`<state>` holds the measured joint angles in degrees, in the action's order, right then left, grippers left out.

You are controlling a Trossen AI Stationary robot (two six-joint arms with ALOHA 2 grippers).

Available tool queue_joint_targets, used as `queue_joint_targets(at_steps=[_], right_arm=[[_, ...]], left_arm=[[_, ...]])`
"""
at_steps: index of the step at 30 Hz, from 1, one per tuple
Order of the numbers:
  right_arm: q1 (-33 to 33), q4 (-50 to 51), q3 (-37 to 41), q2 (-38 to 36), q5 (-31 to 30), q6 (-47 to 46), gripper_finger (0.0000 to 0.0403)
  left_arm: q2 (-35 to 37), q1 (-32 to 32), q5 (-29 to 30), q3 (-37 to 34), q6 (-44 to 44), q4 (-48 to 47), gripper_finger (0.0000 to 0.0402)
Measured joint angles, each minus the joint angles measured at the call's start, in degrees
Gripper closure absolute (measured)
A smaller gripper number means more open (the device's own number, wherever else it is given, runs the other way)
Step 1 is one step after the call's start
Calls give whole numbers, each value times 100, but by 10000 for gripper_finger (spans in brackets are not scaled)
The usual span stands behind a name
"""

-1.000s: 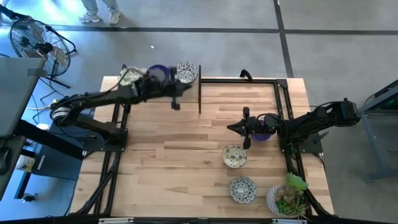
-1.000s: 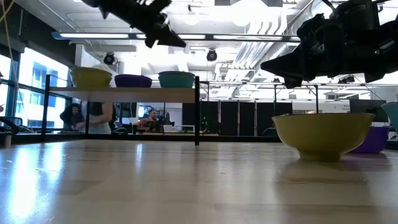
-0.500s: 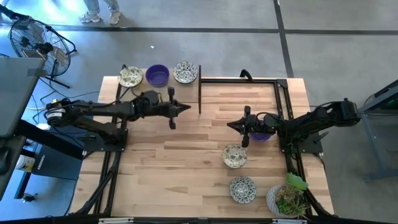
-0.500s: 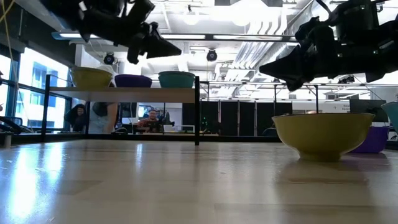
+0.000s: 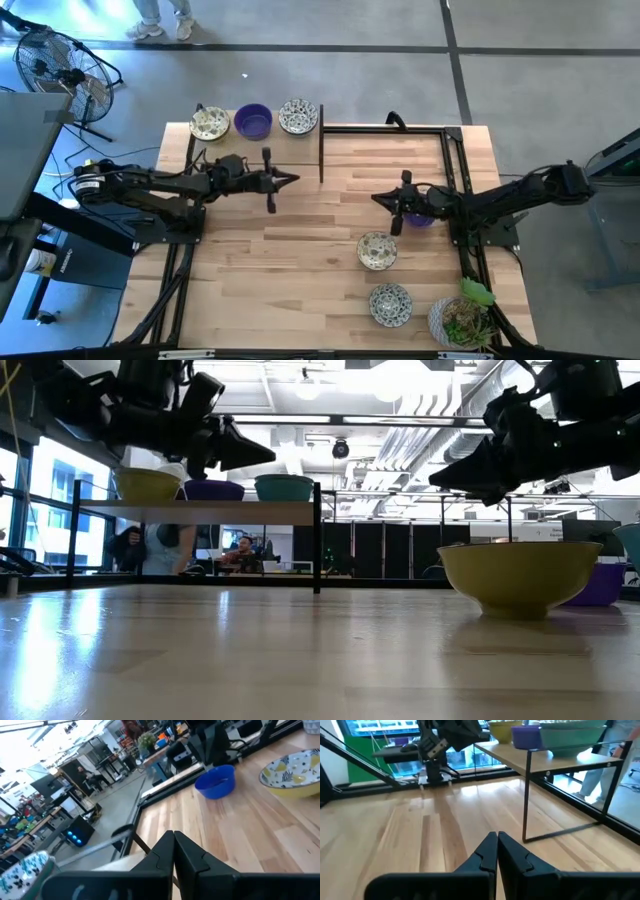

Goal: Pick & Place Mini bowls
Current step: Stack the blue bowl on the stacked blue bowl on the shelf

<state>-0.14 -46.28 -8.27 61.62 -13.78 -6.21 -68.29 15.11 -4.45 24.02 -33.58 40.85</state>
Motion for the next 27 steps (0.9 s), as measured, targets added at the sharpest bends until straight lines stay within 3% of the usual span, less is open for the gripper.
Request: queue_joint_targets(at_steps=[5, 11, 27], right_arm=[[1, 1873, -531, -423, -258, -218, 394], [65, 4440, -1631, -496, -529, -302, 384], [671, 7681, -2718, -496, -730, -1907, 312]], left_arm=[[0, 49, -76, -189, 47, 324, 401], [0, 598, -645, -573, 437, 976, 401], [-2, 927, -1237, -740, 440, 989, 401]])
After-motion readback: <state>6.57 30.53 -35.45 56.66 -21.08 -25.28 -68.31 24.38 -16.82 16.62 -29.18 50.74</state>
